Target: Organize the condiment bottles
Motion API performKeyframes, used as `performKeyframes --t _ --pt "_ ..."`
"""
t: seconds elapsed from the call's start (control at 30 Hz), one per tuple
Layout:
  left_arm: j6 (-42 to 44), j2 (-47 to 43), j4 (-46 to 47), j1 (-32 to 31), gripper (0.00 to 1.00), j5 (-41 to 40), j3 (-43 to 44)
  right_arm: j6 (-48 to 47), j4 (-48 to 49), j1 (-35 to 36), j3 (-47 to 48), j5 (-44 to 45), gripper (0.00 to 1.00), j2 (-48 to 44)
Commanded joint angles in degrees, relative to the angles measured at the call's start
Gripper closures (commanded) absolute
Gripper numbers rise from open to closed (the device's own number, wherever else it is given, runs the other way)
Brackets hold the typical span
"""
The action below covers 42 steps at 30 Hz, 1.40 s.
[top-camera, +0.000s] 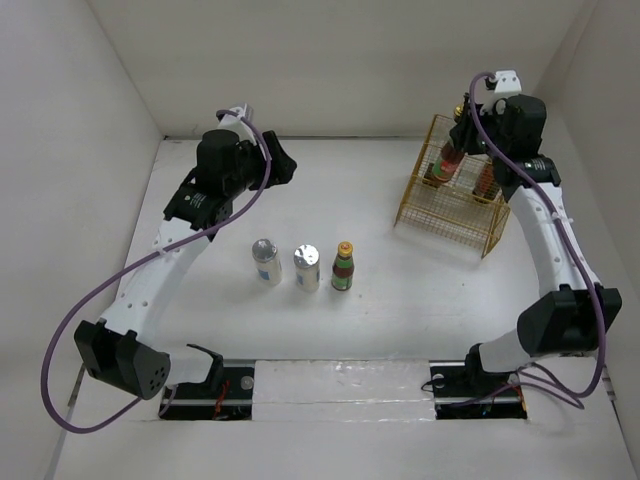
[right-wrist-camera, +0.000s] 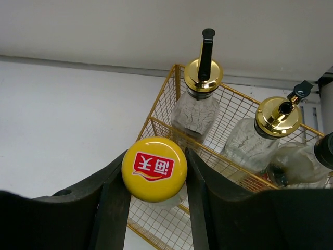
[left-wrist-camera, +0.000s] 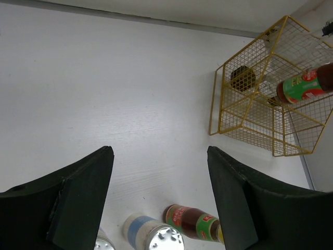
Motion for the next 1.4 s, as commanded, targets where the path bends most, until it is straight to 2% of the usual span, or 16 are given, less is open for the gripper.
performKeyframes --t 0.0,0.37,0.67,0.87,1.13,1.23,1.27,1.37 --pt "0.3 -0.4 1.8 -0.2 0.31 0.9 2.2 0.9 9.8 -0.2 2.9 -1.4 0.88 -0.9" --pt "0.8 -0.9 0.7 -0.2 0.28 -1.6 1.6 0.9 12.3 0.3 5.8 1.5 0.88 5.7" --pt "1.4 -1.4 -0.4 -0.2 0.25 -1.6 1.1 0.2 14.1 1.3 5.3 4.9 0.88 6.9" --pt "1.9 -0.9 -1.4 -0.2 0.23 -1.6 2.2 -0.5 16.1 4.1 -4.8 7.6 0.89 6.1" --pt "1.9 -0.4 -1.4 -0.2 0.22 -1.0 1.6 0.8 19.1 6.3 -13.3 9.9 0.74 6.7" --pt "1.9 -0.4 -1.4 -0.2 0.22 -1.0 1.6 1.3 19.1 7.5 -13.9 11.3 0.59 6.7" --pt "1.9 -0.4 -1.4 -0.2 0.22 -1.0 1.6 1.3 19.1 7.5 -13.9 11.3 0.47 6.7" --pt "1.9 -0.4 -1.4 -0.2 0.22 -1.0 1.6 1.3 19.1 7.5 -13.9 11.3 0.30 6.0"
